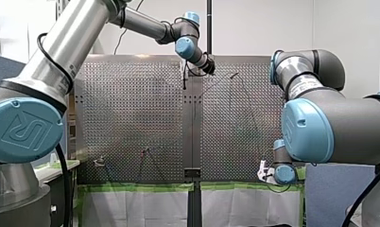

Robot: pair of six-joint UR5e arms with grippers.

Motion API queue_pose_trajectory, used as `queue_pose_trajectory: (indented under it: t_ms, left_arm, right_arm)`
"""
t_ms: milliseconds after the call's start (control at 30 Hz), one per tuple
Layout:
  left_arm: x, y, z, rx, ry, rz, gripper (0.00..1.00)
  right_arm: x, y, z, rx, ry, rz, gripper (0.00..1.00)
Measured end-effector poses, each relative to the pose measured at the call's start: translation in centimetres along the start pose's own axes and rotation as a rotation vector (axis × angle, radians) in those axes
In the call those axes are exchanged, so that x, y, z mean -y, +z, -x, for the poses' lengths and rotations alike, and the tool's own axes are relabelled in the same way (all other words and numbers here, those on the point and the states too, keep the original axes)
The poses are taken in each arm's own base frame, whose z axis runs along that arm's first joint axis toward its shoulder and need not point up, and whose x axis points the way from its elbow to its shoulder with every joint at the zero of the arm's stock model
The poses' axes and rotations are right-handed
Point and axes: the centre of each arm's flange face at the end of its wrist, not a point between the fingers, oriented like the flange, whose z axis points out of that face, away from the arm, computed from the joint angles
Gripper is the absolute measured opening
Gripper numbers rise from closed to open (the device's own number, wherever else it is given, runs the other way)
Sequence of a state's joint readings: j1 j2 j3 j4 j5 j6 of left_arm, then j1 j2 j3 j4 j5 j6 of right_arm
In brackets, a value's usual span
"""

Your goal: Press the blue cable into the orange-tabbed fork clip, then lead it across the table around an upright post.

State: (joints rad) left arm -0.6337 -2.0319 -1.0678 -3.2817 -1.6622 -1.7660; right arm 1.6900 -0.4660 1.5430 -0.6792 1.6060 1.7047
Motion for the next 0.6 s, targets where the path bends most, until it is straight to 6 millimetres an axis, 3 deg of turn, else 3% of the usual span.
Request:
queue_pose_trajectory:
  t_ms: [600]
  left_arm:
    - [-1.5, -5.3, 4.1, 0.196, -0.132, 0.095, 1.00]
  right_arm:
    - [0.1, 0.0, 0.0, 0.004, -0.001, -0.001, 0.00]
